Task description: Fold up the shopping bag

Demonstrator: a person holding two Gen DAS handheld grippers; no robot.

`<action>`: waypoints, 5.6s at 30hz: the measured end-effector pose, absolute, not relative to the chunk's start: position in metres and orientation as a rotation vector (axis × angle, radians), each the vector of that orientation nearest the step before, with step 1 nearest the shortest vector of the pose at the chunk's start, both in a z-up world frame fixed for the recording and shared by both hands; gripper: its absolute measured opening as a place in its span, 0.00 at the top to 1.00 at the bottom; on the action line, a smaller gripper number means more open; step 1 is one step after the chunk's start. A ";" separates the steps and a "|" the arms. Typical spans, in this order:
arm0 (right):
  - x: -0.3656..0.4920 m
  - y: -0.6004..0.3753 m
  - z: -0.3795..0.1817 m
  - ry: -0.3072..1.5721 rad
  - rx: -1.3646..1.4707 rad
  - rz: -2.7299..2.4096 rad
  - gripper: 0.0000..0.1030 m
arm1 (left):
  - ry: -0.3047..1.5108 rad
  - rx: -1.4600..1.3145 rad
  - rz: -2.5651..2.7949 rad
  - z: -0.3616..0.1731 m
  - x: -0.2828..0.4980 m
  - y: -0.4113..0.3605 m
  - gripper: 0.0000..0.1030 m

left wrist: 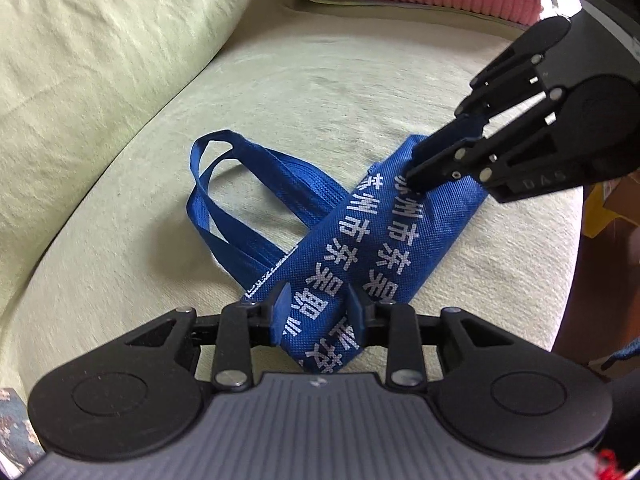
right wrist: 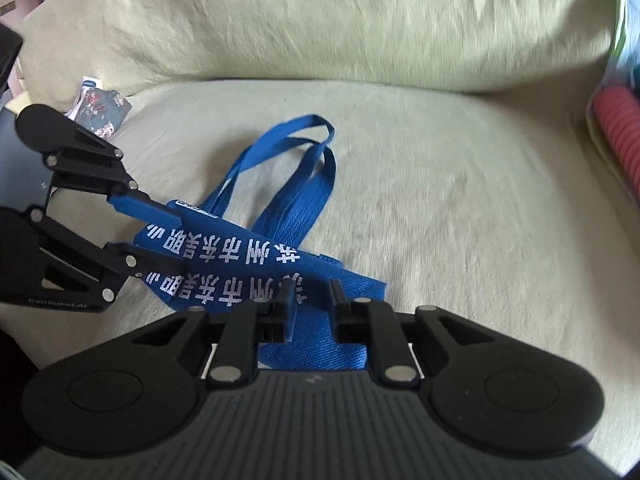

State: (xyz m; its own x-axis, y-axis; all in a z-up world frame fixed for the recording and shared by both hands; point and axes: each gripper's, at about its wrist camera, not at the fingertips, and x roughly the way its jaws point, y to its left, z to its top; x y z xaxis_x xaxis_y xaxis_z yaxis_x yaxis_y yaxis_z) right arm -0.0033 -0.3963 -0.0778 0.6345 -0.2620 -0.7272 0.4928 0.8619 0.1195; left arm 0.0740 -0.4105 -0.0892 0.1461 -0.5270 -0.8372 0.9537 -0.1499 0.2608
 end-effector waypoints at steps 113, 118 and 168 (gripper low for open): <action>0.017 -0.489 -0.098 0.928 0.763 -0.094 0.69 | 0.452 1.003 -1.428 -0.078 0.071 -0.405 0.67; 0.007 -0.477 -0.098 0.840 0.758 -0.174 0.63 | 0.520 0.949 -1.402 -0.081 0.077 -0.407 0.67; -0.025 -0.409 -0.069 0.595 0.365 -0.447 0.85 | 0.501 0.944 -1.379 -0.085 0.073 -0.404 0.67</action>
State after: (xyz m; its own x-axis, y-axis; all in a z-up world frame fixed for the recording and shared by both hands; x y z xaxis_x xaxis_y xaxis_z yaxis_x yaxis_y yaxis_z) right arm -0.0250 -0.4094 -0.0686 0.7382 -0.2951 -0.6065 0.5003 0.8427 0.1989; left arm 0.0735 -0.4045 -0.0851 0.1702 -0.5962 -0.7846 0.9607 -0.0769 0.2668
